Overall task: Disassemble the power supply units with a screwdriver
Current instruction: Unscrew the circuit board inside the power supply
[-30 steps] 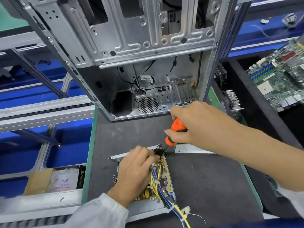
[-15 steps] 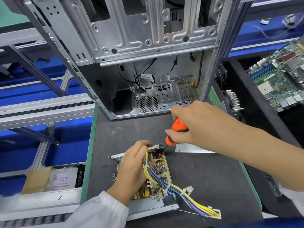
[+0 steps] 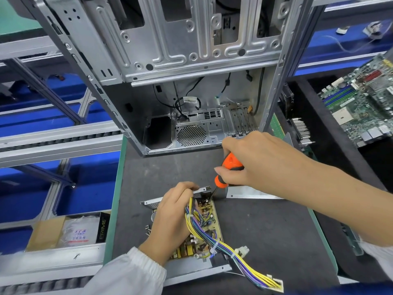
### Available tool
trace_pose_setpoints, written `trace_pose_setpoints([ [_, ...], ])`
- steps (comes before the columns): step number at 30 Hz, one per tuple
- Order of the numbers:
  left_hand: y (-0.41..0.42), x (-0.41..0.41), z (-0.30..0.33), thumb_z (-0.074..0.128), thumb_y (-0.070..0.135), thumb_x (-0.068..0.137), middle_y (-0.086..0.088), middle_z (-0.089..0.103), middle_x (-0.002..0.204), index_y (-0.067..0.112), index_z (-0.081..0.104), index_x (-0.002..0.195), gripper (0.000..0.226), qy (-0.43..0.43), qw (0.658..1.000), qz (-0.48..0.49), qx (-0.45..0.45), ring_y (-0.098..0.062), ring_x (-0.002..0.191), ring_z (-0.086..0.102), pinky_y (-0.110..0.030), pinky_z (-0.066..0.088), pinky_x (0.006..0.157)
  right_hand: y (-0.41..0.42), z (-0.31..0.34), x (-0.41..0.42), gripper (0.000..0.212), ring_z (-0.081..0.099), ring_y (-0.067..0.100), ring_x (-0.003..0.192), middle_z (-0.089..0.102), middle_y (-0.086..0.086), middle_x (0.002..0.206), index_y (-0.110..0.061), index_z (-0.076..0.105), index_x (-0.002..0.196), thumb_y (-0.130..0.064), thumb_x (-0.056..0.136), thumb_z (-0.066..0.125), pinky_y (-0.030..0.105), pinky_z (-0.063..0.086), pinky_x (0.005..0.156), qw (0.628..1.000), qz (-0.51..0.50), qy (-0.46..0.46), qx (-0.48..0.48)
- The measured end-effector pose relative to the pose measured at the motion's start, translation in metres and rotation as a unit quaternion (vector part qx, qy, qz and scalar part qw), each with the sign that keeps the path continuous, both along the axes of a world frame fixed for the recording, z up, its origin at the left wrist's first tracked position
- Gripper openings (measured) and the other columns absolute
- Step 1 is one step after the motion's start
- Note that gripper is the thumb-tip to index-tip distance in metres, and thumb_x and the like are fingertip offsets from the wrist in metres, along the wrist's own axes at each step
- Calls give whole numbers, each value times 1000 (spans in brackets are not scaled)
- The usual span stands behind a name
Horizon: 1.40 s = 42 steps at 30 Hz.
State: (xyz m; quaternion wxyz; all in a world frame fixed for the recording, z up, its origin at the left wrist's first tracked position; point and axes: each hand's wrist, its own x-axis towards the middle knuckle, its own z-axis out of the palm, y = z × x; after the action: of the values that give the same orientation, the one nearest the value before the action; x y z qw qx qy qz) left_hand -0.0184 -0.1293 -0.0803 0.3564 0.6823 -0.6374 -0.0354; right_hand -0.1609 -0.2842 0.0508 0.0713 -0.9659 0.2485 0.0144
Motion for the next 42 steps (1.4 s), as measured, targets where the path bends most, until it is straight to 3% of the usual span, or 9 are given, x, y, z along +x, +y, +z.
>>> trace_pose_setpoints([
  [2, 0, 0, 1, 64, 6, 76, 2, 57, 107, 29, 41, 90, 35, 3, 1000, -1, 2, -18, 88, 61, -24, 46, 76, 0, 0, 1, 40, 45, 27, 66, 37, -4, 65, -18, 44, 90, -58, 88, 46, 33, 32, 56, 1000, 4, 5, -2],
  [6, 1, -1, 3, 51, 21, 82, 1, 59, 106, 29, 41, 89, 15, 8, 1000, -6, 10, -17, 89, 60, -24, 46, 76, 1, 3, 1, 39, 44, 25, 63, 37, -3, 62, -17, 44, 87, -56, 88, 48, 33, 29, 52, 1000, 5, 4, 8],
  [16, 1, -1, 4, 72, -1, 70, -3, 61, 106, 26, 43, 89, 44, 8, 1000, -14, 13, -21, 90, 62, -35, 55, 75, 3, 4, 1, 40, 41, 24, 61, 36, -3, 63, -17, 39, 84, -56, 89, 45, 33, 27, 52, 1000, 13, 19, -11],
  [21, 1, -1, 6, 62, 11, 75, -7, 63, 104, 24, 44, 88, 26, 13, 1000, -15, 6, -22, 87, 63, -33, 53, 72, 3, 5, 3, 40, 43, 26, 61, 36, -3, 61, -17, 40, 83, -55, 89, 46, 33, 28, 52, 1000, 8, 10, -6],
  [37, 1, -2, 6, 65, 6, 73, -11, 64, 103, 12, 53, 85, 18, 5, 1000, -12, 17, -27, 86, 65, -39, 56, 70, 3, 2, 4, 40, 48, 28, 63, 38, -2, 61, -16, 44, 85, -56, 88, 48, 30, 26, 46, 1000, 13, 7, -9],
  [42, 1, -2, 7, 65, 4, 73, -10, 64, 102, 17, 48, 86, 25, 7, 1000, -15, 8, -26, 83, 64, -36, 54, 69, 5, 3, 5, 40, 36, 19, 51, 35, -1, 59, -16, 42, 83, -55, 88, 49, 28, 22, 44, 1000, 13, 11, -22],
])
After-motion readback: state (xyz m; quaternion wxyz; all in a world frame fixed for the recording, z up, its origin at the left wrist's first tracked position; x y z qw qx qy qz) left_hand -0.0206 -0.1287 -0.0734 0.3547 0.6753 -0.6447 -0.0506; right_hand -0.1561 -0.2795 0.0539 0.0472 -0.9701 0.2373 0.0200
